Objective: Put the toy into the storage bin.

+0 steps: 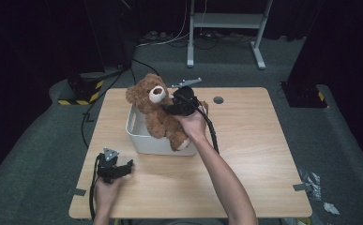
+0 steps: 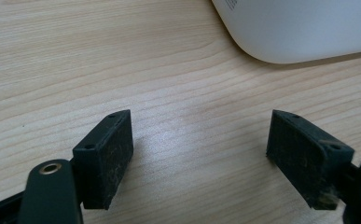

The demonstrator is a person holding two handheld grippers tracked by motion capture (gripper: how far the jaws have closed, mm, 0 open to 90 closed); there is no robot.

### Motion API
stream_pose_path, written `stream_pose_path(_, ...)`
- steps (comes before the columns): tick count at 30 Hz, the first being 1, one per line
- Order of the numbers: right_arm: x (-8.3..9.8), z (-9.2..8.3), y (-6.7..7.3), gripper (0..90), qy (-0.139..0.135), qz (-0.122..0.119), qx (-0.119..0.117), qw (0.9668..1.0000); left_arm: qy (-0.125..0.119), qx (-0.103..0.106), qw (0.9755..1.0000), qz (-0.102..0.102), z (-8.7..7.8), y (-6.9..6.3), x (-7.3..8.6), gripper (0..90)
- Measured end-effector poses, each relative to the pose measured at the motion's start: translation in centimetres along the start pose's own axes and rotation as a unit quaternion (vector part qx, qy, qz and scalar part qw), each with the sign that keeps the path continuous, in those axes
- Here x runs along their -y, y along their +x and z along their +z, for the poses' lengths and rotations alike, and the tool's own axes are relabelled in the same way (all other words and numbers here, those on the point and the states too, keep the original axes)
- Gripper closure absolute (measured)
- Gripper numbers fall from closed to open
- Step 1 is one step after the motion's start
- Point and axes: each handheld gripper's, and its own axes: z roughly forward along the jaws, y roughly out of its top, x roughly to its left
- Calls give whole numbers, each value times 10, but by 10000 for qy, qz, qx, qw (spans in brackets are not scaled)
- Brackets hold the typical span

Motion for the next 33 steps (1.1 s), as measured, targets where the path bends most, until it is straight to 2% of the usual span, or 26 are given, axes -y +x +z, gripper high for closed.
stream_pose_path(12, 3, -6, -2, 440, -72, -61, 53, 9999, -3, 7, 10000, 9, 0, 0, 0, 226)
stream_pose_path(18, 5, -6, -2, 502, -9, -182, 56, 9998, -4, 7, 10000, 7, 0, 0, 0, 226)
stream_pose_path(20, 6, -4, -1, 545, 29, -213, 31, 9998, -5, 6, 10000, 6, 0, 0, 0, 226)
stream_pose_path(21, 6, -2, 1, 596, 89, -295, -42, 9995, -2, 7, 10000, 9, 0, 0, 0, 226)
stream_pose_path(23, 6, -2, 1, 606, 114, -341, -53, 9993, -5, 7, 10000, 7, 0, 0, 0, 226)
stream_pose_path(27, 6, -3, 0, 597, 97, -300, -95, 9995, -5, 6, 10000, 7, 0, 0, 0, 226)
stream_pose_path(33, 7, -7, 0, 561, 45, -313, -31, 9995, -4, 6, 10000, 8, 0, 0, 0, 226)
